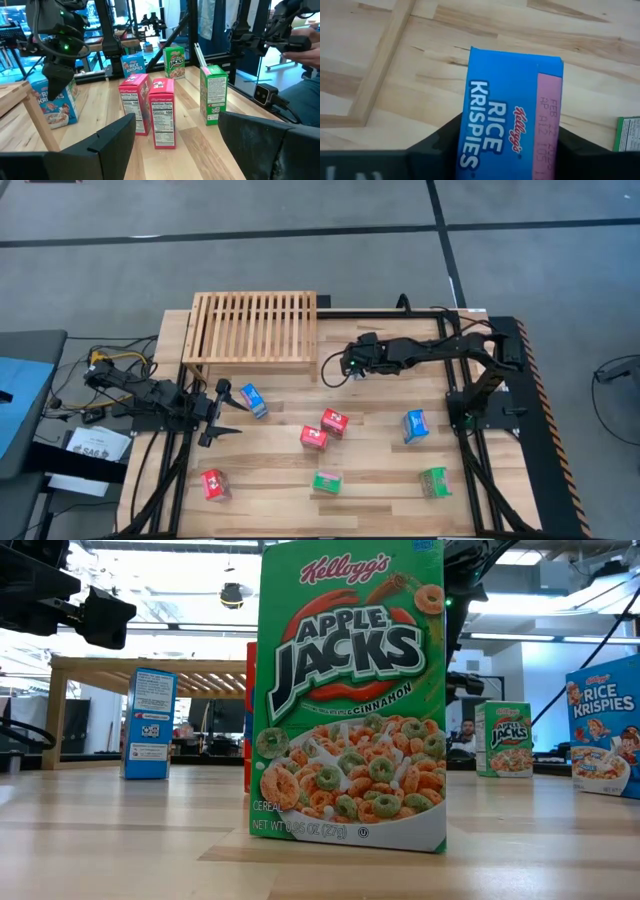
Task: Stack cereal on shelf
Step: Put the middle blue cereal box on the shelf
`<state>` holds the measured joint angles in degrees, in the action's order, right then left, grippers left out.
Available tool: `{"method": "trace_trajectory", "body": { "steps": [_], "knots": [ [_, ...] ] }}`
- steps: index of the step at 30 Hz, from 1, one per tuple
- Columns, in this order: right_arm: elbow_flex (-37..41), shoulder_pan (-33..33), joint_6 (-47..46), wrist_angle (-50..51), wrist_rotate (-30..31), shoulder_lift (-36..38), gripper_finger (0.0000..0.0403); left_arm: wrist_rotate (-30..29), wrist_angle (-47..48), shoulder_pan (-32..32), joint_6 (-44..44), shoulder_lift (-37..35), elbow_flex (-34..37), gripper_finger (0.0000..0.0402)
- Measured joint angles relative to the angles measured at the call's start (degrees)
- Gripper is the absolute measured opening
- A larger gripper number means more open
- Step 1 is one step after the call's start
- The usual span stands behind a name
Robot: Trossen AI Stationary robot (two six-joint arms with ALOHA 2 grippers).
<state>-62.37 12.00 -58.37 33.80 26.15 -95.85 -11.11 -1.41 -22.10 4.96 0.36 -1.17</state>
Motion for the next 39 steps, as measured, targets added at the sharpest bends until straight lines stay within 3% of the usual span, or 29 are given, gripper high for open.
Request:
{"method": "trace_trajectory", "body": {
  "steps": [6, 19, 28, 39],
  "knots": [
    [-0.71, -0.51, 0.50, 0.78, -0.92, 0.02, 0.0172, 0.02, 0.00, 0.00, -0.04, 0.00, 0.00, 0.0275],
    [-11.60, -0.72, 10.66, 10.71, -0.76, 0.02, 0.0169, 0.02, 0.00, 0.02, -0.02, 0.00, 0.01, 0.0275],
    [-25.27, 1.44, 28.35, 17.28, -0.71, 0.00, 0.0174, 0.02, 0.00, 0.01, 0.06, 0.00, 0.00, 0.0275],
    [-37.26, 6.66, 57.11, 12.19, -5.28, -0.01, 0.0175, 0.00, 0.00, 0.00, 0.05, 0.00, 0.02, 0.0275]
  ]
}}
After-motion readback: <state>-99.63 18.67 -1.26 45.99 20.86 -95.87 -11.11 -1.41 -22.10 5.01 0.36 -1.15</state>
